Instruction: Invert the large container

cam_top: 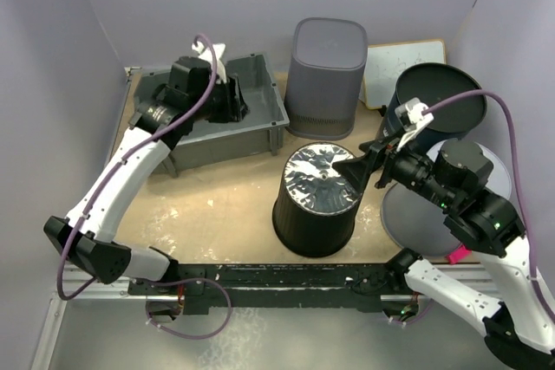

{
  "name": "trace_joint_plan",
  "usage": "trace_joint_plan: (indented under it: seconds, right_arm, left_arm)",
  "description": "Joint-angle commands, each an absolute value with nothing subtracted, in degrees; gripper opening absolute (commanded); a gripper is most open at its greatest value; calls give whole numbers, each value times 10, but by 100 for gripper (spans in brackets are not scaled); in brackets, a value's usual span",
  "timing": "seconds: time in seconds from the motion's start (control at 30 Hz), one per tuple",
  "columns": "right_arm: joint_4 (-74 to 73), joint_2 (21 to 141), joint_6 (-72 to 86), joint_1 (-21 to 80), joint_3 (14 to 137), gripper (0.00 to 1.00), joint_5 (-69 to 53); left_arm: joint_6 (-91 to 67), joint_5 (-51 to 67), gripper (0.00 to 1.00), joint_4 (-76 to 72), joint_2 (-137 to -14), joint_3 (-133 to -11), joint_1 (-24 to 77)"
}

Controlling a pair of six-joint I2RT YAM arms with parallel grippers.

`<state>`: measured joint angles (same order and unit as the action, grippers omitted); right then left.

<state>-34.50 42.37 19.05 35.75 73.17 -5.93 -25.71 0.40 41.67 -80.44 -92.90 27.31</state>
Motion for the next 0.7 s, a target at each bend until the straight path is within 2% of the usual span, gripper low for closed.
trace_joint_plan:
  seconds: [0.0, 0.13, 0.2, 0.33, 0.57, 0.67]
  right_arm:
    - [-298, 451, 189, 361, 730, 91, -164]
    - [-302, 466, 178, 361, 726, 91, -128]
    - [-299, 471, 178, 361, 731, 91, -87]
    - [-280, 466, 194, 361, 730, 92, -22]
    - [-273, 455, 224, 361, 711, 92, -43]
    - [-298, 451, 231, 361, 718, 92, -18]
  left_arm:
    - [-203, 119, 46, 487, -757, -853, 281]
    - [-226, 231, 46, 419, -677, -710, 291]
    - [-277, 281, 46, 324, -649, -642, 313]
    - [-407, 268, 46, 104, -647, -524, 382]
    - [-520, 243, 44, -121, -781, -532, 417]
    - [-477, 233, 43, -64, -818, -592, 424]
